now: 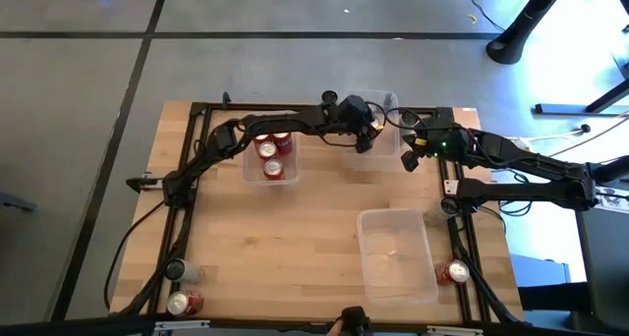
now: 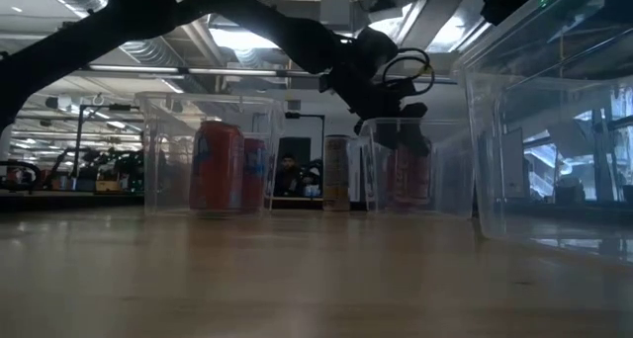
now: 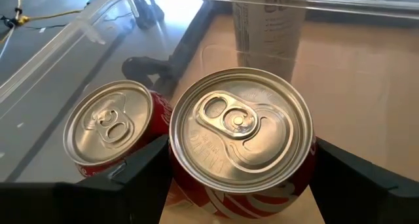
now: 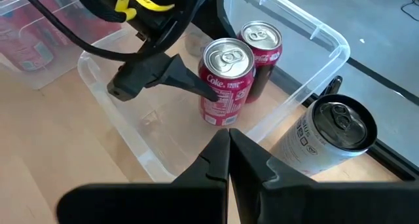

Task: Sort soda cans
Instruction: Put the red-white soda can into the top right transparent bin, then remove the top red-white soda can from the top right transparent bin

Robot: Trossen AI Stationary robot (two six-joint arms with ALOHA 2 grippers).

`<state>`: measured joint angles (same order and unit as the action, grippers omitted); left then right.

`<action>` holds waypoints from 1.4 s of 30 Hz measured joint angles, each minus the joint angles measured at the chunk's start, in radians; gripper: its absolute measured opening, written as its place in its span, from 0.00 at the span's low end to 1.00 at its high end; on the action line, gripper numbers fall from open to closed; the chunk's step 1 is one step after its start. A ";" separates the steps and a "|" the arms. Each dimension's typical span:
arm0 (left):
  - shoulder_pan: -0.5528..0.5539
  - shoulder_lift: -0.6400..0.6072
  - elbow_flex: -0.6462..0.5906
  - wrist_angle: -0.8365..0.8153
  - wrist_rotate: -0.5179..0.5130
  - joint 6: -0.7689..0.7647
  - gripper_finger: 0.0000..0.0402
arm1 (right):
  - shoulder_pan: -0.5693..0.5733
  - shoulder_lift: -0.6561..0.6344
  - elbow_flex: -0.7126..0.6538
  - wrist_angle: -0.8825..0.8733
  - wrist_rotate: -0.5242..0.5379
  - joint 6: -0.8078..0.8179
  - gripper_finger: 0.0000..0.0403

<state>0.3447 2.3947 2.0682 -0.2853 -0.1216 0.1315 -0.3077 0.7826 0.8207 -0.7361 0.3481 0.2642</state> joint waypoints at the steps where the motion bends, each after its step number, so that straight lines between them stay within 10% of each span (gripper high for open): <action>1: 0.000 0.000 0.000 0.001 -0.003 -0.006 0.73 | 0.000 0.000 0.000 0.000 0.000 0.000 0.02; 16: -0.012 0.005 -0.001 0.009 -0.035 -0.002 0.90 | 0.000 0.000 0.000 -0.001 0.000 0.000 0.02; 42: -0.019 -0.199 -0.003 -0.196 -0.009 0.012 0.90 | 0.000 -0.016 0.000 -0.011 -0.065 0.016 0.02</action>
<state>0.3260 2.1960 2.0647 -0.4809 -0.1307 0.1438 -0.3080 0.7666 0.8207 -0.7472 0.2829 0.2798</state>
